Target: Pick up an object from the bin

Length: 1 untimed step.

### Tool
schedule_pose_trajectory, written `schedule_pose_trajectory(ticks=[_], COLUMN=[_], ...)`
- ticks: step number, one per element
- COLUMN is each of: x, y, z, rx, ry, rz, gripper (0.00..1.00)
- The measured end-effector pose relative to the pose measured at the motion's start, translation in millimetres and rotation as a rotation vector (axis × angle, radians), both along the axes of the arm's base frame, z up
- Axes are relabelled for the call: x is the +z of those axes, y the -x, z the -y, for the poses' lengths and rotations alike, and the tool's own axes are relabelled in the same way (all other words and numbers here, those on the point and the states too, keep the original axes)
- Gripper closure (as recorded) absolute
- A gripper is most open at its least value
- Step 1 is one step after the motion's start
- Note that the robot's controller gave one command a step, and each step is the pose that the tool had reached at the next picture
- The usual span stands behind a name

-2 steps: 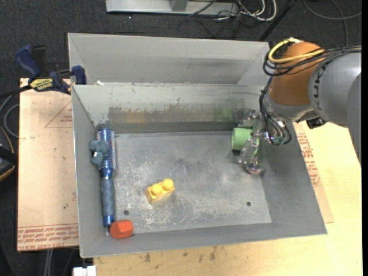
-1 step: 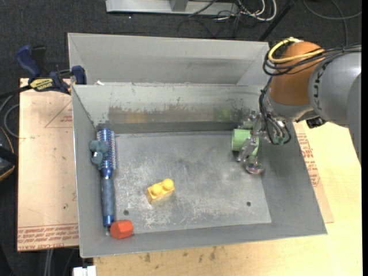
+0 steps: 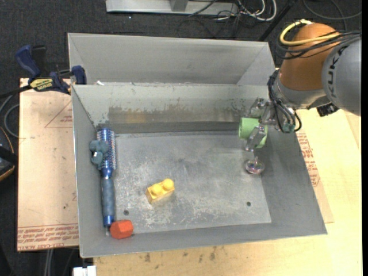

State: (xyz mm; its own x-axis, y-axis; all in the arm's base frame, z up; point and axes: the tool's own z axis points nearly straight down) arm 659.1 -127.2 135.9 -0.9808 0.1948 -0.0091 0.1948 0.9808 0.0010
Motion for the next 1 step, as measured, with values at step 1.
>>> schedule_pose_trajectory(ticks=[1], x=[53.4], y=[-2.1], z=[0.1], rx=[0.001], ry=[0.000], rz=[0.001], gripper=[1.00])
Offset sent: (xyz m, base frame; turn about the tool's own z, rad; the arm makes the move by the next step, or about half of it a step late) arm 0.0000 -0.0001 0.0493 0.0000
